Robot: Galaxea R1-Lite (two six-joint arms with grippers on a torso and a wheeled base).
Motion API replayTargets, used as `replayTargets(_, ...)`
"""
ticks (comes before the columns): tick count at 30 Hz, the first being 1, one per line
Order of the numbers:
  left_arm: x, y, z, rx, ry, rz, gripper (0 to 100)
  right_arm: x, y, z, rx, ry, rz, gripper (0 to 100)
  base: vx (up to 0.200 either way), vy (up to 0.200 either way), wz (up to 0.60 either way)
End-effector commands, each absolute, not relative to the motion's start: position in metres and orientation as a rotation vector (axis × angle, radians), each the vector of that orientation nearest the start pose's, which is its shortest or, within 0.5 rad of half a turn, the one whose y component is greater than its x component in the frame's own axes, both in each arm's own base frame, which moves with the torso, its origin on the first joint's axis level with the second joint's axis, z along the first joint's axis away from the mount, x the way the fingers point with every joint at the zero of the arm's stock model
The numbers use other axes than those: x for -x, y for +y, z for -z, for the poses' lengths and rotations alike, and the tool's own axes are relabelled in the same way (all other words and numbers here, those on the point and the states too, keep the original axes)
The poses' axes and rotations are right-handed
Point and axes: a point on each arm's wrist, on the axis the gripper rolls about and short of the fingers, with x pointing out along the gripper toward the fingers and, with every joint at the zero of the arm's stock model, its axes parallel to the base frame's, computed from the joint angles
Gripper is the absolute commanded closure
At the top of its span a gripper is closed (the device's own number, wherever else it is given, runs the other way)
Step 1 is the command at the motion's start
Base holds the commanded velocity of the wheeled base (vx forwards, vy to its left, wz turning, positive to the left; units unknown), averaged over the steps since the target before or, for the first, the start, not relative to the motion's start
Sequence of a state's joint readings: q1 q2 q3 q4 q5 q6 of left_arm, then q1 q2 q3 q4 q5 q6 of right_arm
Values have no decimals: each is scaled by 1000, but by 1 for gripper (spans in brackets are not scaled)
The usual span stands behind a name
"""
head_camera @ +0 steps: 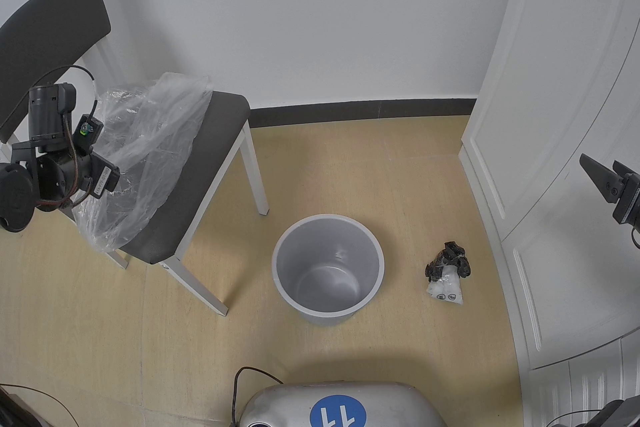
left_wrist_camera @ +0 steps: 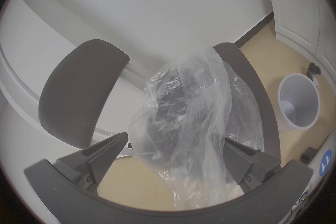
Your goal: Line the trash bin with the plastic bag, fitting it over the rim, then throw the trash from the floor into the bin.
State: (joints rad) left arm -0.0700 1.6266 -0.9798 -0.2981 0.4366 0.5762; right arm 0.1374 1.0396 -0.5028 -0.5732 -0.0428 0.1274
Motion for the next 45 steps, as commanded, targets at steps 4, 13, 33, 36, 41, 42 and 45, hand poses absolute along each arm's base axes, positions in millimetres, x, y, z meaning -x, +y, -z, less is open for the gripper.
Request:
replayTargets(4, -281, -14, -235, -652, 409, -264, 0, -134, 18, -241, -132, -47, -100, 0, 0, 0, 0)
replayTargets(13, -300, -44, -202, -692, 485, -167, 0, -134, 18, -240, -132, -49, -100, 0, 0, 0, 0)
replayTargets(33, -346, -54, -173, -716, 526, -226, 0, -134, 18, -242, -133, -56, -100, 0, 0, 0, 0)
replayTargets(36, -350, -55, -172, -726, 533, -255, 0, -134, 18, -242, -133, -58, -101, 0, 0, 0, 0)
replayTargets(41, -354, -55, -170, -737, 540, -287, 0, -133, 17, -242, -133, -61, -101, 0, 0, 0, 0)
replayTargets(42, -355, -55, -171, -740, 542, -300, 0, -133, 17, -243, -133, -63, -101, 0, 0, 0, 0)
replayTargets(45, -357, -54, -171, -743, 544, -310, 0, -133, 17, -243, -133, -64, -101, 0, 0, 0, 0)
